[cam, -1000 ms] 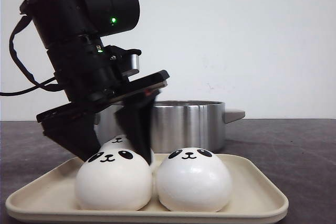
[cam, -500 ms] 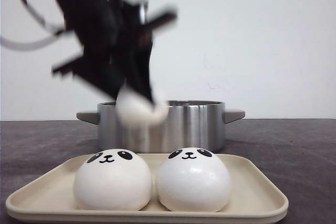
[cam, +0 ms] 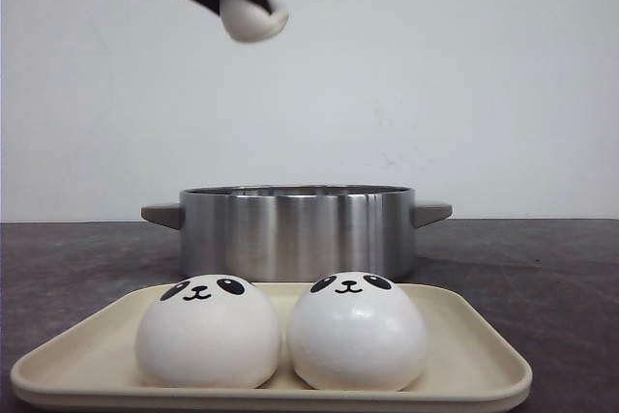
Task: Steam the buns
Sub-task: 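Lift the bun with the left gripper and lower it into the pot, then open the left gripper and withdraw it from the pot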
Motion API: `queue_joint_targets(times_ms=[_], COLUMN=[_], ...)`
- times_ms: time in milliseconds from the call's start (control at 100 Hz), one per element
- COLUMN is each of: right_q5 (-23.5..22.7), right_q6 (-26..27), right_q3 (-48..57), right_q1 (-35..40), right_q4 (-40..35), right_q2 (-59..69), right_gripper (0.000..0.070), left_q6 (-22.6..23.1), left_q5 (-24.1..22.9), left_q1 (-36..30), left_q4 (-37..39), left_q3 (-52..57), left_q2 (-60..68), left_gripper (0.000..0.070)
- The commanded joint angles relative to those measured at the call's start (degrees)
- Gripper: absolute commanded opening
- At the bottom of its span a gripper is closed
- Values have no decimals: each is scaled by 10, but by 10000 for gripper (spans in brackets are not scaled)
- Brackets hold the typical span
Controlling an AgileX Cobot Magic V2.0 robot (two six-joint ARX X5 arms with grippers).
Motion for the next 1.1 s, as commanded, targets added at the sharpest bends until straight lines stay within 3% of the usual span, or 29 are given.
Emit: queue_joint_targets(times_ms=[0, 280, 500, 600, 790, 880, 940, 1090], right_q5=[0, 1, 2, 1, 1, 2, 2, 1], right_q6=[6, 6, 13, 13, 17, 17, 17, 17], right_q3=[9, 9, 9, 9, 9, 9, 9, 9], right_q1=[7, 7, 7, 7, 7, 7, 7, 7], right_q4=[6, 6, 6, 2, -16, -22, -24, -24], right_q2=[10, 31, 43, 46, 46, 46, 46, 46], right_gripper=[10, 10, 11, 10, 10, 10, 10, 10], left_q6=[22, 10, -24, -33, -35, -35, -35, -35], left_q5=[-1, 10, 54, 65, 67, 68, 75, 78], left_q1=[10, 61, 81, 85, 86, 85, 86, 85], left_q4=[1, -1, 12, 20, 20, 32, 29, -3], left_q3=[28, 103, 110, 110, 110, 110, 116, 148], left_q2=[41, 190, 277, 306, 331, 331, 330, 329], left_gripper=[2, 2, 8, 128, 517, 639, 683, 682])
